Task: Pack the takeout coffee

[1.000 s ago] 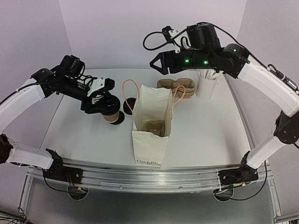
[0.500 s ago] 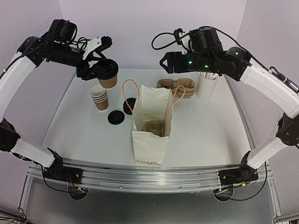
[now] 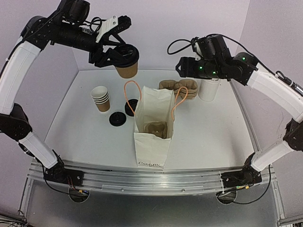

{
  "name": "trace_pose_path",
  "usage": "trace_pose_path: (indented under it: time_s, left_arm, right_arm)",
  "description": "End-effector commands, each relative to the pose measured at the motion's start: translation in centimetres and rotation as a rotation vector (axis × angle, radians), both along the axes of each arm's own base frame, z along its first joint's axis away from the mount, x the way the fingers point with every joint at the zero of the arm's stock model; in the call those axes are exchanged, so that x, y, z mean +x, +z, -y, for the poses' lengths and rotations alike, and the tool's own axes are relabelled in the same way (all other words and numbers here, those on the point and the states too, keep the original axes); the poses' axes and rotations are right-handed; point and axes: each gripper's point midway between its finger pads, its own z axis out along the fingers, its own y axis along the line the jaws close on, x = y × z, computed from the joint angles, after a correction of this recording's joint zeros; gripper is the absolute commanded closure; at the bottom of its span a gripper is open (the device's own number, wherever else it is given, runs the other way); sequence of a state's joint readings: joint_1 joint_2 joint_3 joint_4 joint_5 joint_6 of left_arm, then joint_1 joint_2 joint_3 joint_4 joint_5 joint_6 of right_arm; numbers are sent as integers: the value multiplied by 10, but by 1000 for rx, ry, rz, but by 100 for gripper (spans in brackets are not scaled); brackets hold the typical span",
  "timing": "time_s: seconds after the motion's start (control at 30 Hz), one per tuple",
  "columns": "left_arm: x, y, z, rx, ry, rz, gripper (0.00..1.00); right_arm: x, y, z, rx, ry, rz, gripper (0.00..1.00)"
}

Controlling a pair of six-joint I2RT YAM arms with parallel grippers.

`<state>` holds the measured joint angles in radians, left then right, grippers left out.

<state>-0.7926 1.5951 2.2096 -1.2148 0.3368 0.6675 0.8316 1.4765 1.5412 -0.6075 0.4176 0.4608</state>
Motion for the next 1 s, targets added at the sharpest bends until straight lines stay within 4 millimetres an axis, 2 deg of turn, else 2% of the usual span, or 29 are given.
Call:
trace_pose_path:
  time_s: [0.0,0.1,0.27,0.3,0.37,0.43,0.6,0.73,0.8,0.83,0.97]
  left_arm:
    - [-12,18,18,-60,-17,-37,53]
    - [-29,15,40,-52,-68,-27,53]
    - [-52,-11,70,-50,-162,-128,53]
    - [-53,-23,74,-46,-172,-148,53]
    - [-53,-29,78,-68,-190,-137,53]
    - [-50,-46,81,-53,-192,-140,54]
    - [-39,-42,100,-81,-182,-143,54]
    - [-34,-31,117,-93,-160,-181,55]
    - [-34,-41,123,-70,-163,-188,55]
    - [-39,-52,125,-43,-180,-192,55]
    - [-44,-64,123,-55,-203,-151,55]
  right_arm:
    - [4,-4,32,19,-105,-22,24]
    - [6,-21,43,16,-124,-65,24]
    - [8,-39,56,33,-139,-126,24]
    - [8,-41,58,31,-138,-132,24]
    - [7,-45,64,29,-140,-140,24]
    - [7,-50,70,31,-145,-153,23]
    - [5,-67,78,4,-131,-189,23]
    - [6,-69,80,19,-114,-212,23]
    - [6,-70,83,37,-124,-225,23]
    - [6,-71,84,43,-128,-231,23]
    - [6,-77,86,40,-119,-248,23]
